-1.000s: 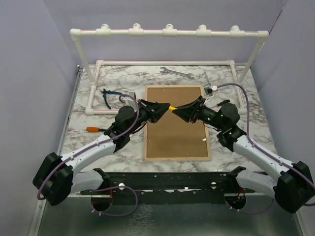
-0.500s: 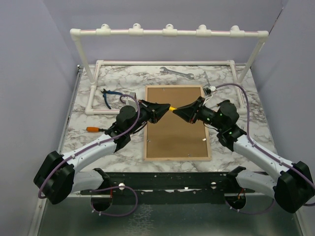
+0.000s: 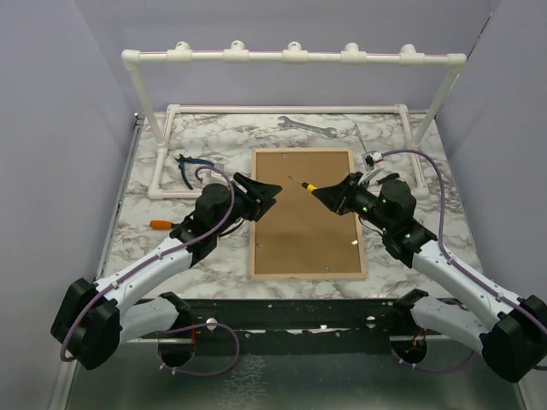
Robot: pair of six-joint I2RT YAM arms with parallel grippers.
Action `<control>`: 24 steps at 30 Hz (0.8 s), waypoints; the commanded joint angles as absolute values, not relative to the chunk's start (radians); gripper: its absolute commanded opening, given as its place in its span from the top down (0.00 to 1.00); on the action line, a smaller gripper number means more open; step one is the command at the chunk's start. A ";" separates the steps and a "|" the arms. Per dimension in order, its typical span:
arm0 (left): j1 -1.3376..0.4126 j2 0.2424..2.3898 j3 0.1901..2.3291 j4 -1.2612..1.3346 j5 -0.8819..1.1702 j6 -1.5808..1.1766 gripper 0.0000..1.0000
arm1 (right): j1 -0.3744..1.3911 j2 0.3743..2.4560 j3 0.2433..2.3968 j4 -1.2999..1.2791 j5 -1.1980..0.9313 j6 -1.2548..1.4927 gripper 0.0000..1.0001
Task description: Take the photo out of the frame
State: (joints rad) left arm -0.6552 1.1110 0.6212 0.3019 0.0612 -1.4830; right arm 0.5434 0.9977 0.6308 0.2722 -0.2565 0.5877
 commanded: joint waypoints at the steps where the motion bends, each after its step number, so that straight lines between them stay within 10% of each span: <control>1: -0.616 1.024 0.658 -0.003 -0.045 -1.168 0.43 | 0.548 0.955 0.610 0.192 -0.185 0.546 0.99; 24: -0.601 1.136 0.668 -0.208 -0.202 -0.652 0.27 | 0.589 1.348 0.679 0.182 -0.558 0.623 0.99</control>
